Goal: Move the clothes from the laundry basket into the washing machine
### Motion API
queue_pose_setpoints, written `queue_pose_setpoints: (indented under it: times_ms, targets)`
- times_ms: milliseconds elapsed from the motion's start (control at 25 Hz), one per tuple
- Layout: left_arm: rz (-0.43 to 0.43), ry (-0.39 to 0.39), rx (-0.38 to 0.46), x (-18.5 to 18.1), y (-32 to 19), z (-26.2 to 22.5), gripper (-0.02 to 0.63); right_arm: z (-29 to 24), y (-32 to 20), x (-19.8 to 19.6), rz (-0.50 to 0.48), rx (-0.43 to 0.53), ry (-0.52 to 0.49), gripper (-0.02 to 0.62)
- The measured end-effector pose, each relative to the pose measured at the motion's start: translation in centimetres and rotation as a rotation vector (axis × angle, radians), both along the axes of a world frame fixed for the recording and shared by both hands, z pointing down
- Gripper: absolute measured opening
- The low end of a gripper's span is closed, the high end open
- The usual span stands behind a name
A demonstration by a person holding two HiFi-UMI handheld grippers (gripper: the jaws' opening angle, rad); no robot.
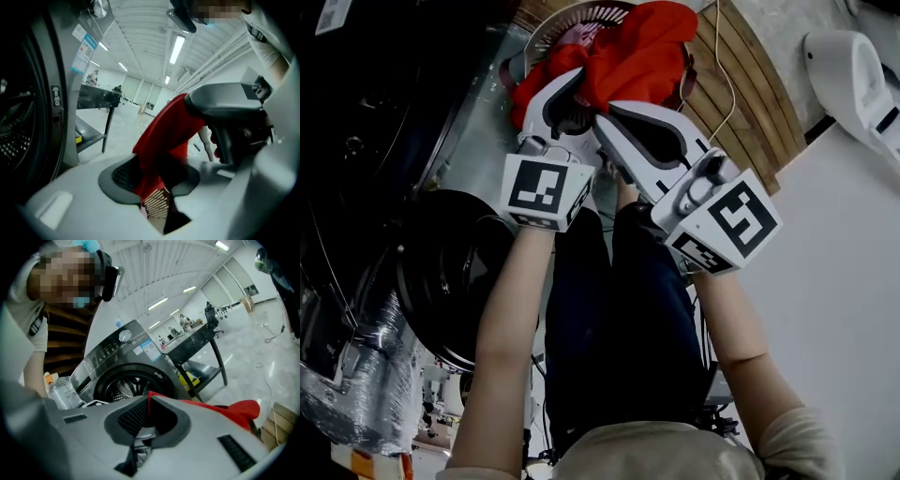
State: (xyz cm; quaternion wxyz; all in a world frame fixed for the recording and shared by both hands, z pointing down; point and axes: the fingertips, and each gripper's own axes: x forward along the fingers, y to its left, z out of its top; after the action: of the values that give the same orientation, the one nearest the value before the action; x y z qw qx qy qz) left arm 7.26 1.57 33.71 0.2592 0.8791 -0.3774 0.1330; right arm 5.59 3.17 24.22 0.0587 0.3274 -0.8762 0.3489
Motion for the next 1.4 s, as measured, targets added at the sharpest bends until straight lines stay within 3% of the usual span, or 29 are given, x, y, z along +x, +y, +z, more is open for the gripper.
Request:
queue_pose_setpoints:
  times_ms: [40, 80, 280, 360, 440, 480, 600, 720, 800, 880, 1000, 1160, 1400]
  targets:
    - [-0.023, -0.015, 0.010, -0.9, -0.2, -0.5, 0.080, -0.3, -0.2, -0.1, -0.003, 0.014, -0.010, 0.021]
    - [-0.041, -0.041, 0.008, -1.8, -0.2, -0.6, 0.068, -0.2, -0.3, 0.0, -0.003, 0.026, -0.001, 0.021]
    - [-0.101, -0.091, -0.060, -5.0, 1.1, 0.7, 0.058, 4.2, -0.6, 1.2, -0.018, 0.024, 0.095, 0.021]
    - [-0.127, -0.106, -0.087, -5.9, 1.3, 1.4, 0.057, 5.8, -1.0, 2.0, -0.005, 0.004, 0.104, 0.072]
    - [-0.165, -0.108, -0.119, -7.0, 1.4, 2.2, 0.057, 7.6, -1.8, 3.3, 0.023, -0.006, 0.151, 0.081]
    - [-0.179, -0.105, -0.132, -7.5, 1.4, 2.5, 0.057, 8.9, -2.2, 4.2, 0.038, -0.016, 0.192, 0.089]
    - [-0.194, -0.108, -0.155, -8.4, 1.6, 3.1, 0.057, 14.2, -3.6, 7.4, 0.094, -0.065, 0.382, 0.197]
    - [-0.203, -0.102, -0.170, -8.4, 1.6, 3.6, 0.057, 20.0, -5.8, 11.3, 0.156, -0.125, 0.591, 0.235]
    - [-0.204, -0.092, -0.176, -8.2, 1.5, 3.9, 0.057, 22.9, -7.6, 13.1, 0.193, -0.172, 0.666, 0.245]
    - [-0.198, -0.085, -0.184, -7.9, 1.6, 4.1, 0.057, 25.3, -8.8, 14.0, 0.182, -0.203, 0.720, 0.247]
    - [-0.183, -0.081, -0.190, -7.3, 1.6, 4.5, 0.057, 28.2, -9.6, 13.5, 0.068, -0.224, 0.789, 0.245]
    - [-0.193, -0.083, -0.207, -7.3, 1.7, 5.1, 0.057, 29.0, -9.2, 12.1, 0.020, -0.216, 0.803, 0.245]
    - [-0.228, -0.069, -0.217, -8.3, 2.0, 4.7, 0.057, 31.1, -5.1, 7.0, -0.061, -0.299, 0.632, 0.245]
